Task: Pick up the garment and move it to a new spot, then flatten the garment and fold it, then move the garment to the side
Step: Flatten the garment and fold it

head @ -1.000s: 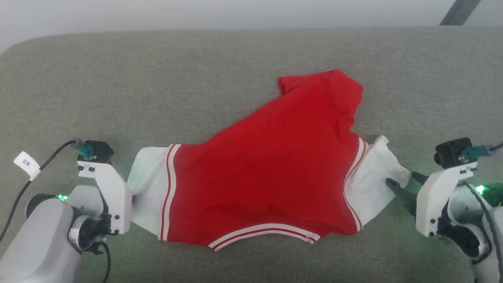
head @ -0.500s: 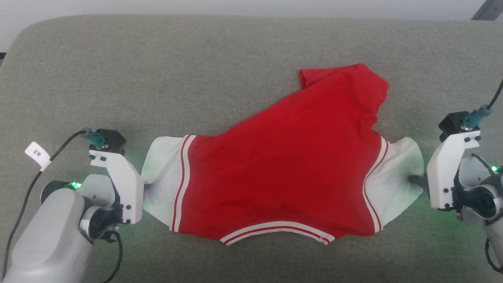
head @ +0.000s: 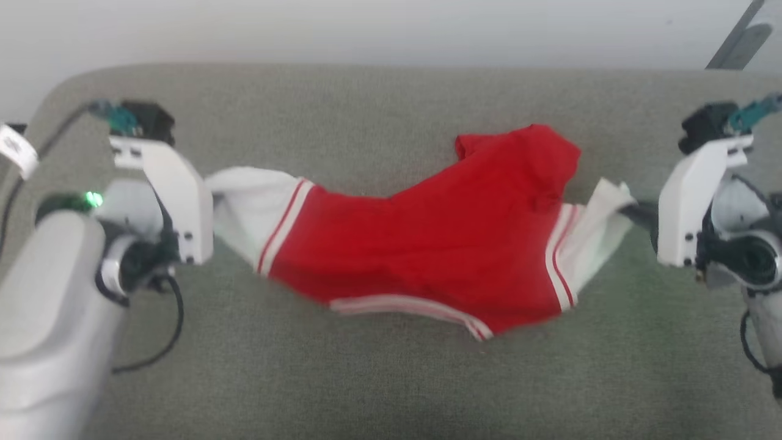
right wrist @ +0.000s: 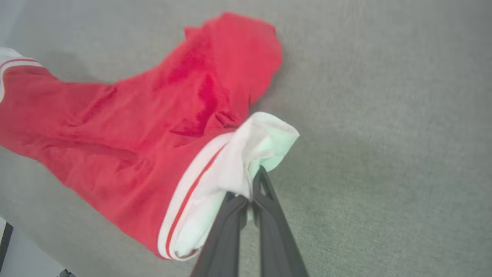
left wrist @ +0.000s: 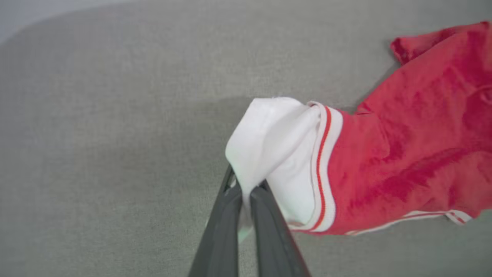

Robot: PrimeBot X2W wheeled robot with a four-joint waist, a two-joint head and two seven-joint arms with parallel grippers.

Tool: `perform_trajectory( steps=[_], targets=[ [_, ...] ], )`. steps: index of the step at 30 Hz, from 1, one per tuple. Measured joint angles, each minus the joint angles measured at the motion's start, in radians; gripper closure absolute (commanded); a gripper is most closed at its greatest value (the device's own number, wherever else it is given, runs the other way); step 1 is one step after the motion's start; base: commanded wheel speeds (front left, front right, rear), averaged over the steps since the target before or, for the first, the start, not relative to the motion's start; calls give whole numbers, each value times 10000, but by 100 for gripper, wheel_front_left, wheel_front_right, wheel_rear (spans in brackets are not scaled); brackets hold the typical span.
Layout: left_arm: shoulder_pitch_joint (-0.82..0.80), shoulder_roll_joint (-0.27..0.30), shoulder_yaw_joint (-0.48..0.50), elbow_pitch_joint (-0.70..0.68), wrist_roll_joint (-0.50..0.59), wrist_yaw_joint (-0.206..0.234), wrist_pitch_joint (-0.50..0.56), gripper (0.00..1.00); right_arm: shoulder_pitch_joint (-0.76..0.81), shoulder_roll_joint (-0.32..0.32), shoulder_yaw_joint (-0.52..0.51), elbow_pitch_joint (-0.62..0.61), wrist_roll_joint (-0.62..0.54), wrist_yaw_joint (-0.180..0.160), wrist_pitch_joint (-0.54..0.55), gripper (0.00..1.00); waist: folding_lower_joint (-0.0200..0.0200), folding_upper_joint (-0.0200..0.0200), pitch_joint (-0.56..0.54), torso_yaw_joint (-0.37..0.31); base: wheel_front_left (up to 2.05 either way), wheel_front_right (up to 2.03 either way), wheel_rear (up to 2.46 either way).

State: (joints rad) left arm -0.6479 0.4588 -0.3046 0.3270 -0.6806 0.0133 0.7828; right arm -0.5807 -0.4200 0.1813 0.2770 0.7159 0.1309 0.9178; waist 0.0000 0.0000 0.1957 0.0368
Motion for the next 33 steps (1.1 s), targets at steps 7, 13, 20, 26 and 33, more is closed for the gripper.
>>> perform_trajectory(
  steps=[7, 13, 20, 26, 33],
  targets=[
    [-1309, 291, 161, -775, 0, 182, 681, 100, -1244, 537, -345, -295, -130, 0, -142, 100, 0, 0, -891, -216, 0, 0, 0],
    [-2786, 424, 353, -744, 82, 182, 719, 100, -2639, 807, -213, -142, -372, 0, -529, 100, 0, 0, -1626, -459, 0, 0, 0],
    [-4271, 405, 391, -100, 311, 40, 324, 100, -4060, 1066, 176, 495, -288, 0, -1325, 100, 0, 0, -2081, -748, 0, 0, 0],
    [-5092, 387, 334, 527, 533, -186, -73, 100, -5051, 1150, 535, 1218, -194, 0, -1960, 100, 0, 0, -2172, -842, 0, 0, 0],
    [-5908, 33, 196, 1333, 811, -639, -1628, 100, -6100, 1083, 970, 2700, -717, 0, -3858, 100, 0, 1, -1661, -820, 0, 0, 0]
  ],
)
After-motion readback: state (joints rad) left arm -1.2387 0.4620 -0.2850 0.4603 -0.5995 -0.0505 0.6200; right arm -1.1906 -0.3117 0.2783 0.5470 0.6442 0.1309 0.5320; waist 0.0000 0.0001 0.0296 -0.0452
